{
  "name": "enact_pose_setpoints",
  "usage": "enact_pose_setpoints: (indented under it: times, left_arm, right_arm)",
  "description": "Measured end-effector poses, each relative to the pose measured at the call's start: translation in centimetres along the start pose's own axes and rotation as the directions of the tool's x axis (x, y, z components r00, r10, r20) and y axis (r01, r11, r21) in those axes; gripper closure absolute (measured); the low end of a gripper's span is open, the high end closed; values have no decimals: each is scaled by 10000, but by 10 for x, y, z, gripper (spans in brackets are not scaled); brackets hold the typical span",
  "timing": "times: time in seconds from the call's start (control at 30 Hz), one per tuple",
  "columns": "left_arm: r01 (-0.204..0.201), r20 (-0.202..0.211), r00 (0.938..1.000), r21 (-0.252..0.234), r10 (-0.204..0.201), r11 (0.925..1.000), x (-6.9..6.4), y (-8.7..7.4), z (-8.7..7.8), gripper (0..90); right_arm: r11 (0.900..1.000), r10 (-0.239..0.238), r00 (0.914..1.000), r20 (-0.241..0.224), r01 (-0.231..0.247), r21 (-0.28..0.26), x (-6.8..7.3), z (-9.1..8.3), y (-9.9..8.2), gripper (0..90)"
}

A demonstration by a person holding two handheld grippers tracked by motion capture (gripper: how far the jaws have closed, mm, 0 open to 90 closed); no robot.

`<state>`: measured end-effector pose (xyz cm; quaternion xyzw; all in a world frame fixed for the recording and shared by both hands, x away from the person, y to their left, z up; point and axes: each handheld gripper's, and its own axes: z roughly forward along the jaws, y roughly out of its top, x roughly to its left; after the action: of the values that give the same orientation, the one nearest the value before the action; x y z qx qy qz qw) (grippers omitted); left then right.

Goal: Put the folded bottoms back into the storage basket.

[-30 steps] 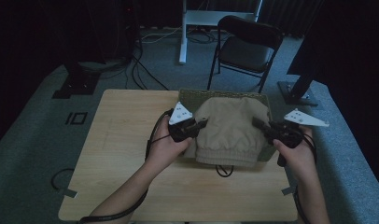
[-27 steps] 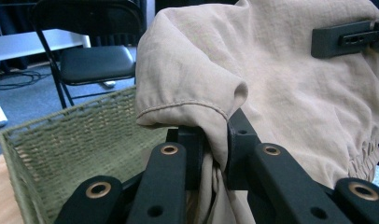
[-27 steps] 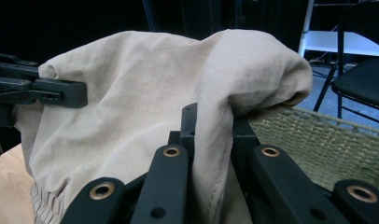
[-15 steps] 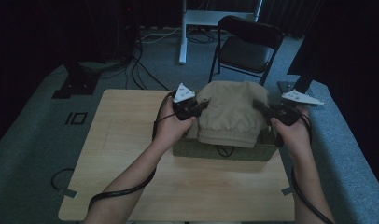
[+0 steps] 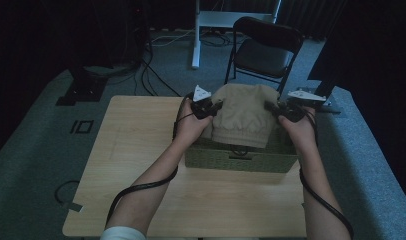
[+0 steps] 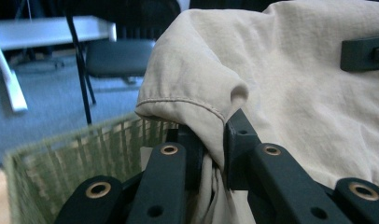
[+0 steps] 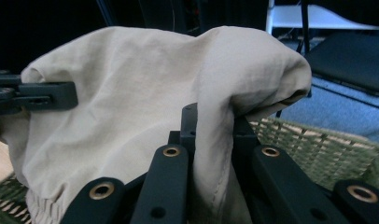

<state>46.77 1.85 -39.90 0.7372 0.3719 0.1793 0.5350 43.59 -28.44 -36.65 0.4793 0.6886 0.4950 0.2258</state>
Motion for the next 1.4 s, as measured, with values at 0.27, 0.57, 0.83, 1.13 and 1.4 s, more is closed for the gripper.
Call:
enact_pose_setpoints:
  times: [0.27,0.57,0.83,1.13,1.4]
  left_arm:
    - [363,-117,9993,874,-354,9955,5,-22,27,813]
    - [713,-338,9972,1594,-668,9846,11,-46,53,806]
    - [816,-706,9952,2195,-676,9722,17,-61,67,792]
    - [1080,-1033,9910,2459,-848,9633,24,-71,79,754]
    - [1020,-1270,9897,3085,-653,9457,26,-78,85,561]
  right_arm:
    - [9964,-34,9989,472,-6,845,-13,32,-24,810]
    - [9864,309,9949,962,-459,1579,-30,61,-49,810]
    - [9714,494,9921,1153,-746,2256,-37,81,-67,810]
    - [9492,553,9853,1615,-1021,2976,-45,100,-86,807]
    - [9389,197,9796,1999,-868,3331,-43,110,-87,723]
